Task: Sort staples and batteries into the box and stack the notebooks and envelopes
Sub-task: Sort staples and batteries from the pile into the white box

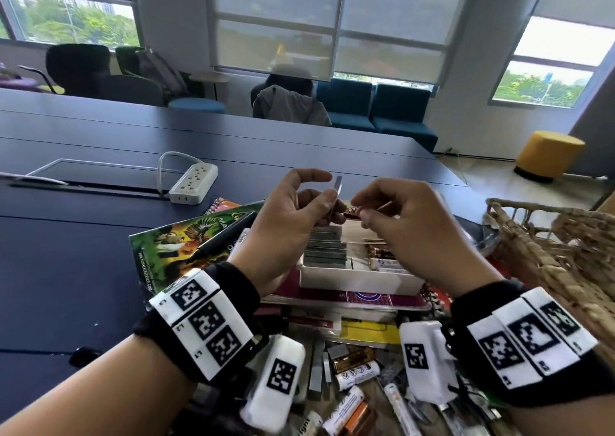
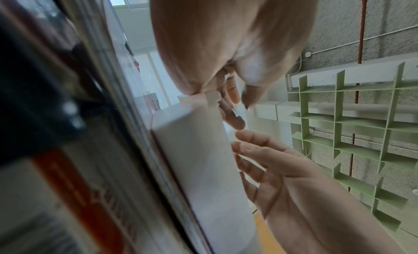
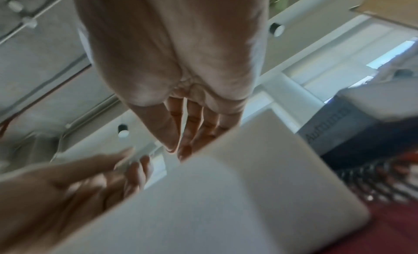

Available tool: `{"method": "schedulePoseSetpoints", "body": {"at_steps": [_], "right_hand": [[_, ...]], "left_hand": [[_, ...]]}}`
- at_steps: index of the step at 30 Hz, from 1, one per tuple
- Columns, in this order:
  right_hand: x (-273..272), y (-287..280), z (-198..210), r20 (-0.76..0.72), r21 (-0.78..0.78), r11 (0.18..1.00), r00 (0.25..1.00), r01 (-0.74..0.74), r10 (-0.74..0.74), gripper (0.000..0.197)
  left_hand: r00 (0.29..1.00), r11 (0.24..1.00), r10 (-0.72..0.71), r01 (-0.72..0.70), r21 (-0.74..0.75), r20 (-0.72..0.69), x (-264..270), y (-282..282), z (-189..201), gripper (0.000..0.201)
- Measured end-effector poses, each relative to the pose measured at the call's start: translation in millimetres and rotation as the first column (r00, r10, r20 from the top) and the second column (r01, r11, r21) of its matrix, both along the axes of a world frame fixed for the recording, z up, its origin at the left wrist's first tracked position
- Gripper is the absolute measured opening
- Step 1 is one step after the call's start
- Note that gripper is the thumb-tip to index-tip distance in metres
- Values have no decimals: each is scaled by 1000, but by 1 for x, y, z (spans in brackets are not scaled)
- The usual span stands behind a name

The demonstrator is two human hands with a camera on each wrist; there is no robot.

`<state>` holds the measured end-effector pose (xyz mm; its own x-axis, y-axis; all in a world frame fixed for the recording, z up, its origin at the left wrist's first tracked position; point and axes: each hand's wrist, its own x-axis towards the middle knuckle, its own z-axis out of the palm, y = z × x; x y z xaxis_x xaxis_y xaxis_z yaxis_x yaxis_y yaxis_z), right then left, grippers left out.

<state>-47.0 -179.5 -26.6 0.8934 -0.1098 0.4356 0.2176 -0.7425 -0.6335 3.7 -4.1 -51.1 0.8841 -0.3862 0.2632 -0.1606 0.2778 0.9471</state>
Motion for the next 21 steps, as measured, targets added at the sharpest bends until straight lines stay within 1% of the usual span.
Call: {"method": "schedulePoseSetpoints", "body": {"at_steps": [3,7,9,13,21], "right_hand": [[-12,-6,5,7,111,994,1000,-13,12,17],[-18,-7,3,-18,171,985,999,-26,30,8],[-19,-5,2,-23,205,977,998,-51,57,8],[-19,-2,-3,-25,213,972,994,-100,107,15],[-22,-8,-5,-19,191,974,992,-121,126,4]], "left_hand": [[1000,999,2,-3,34,29,-2,-1,0,26],[998,995,-25,19,102,61,-4,1,2,32],[996,990,-40,28,140,83,-5,1,2,36],[991,982,-79,58,180,111,-6,1,1,41],[982,971,-70,27,238,176,-6,0,-1,43]]}}
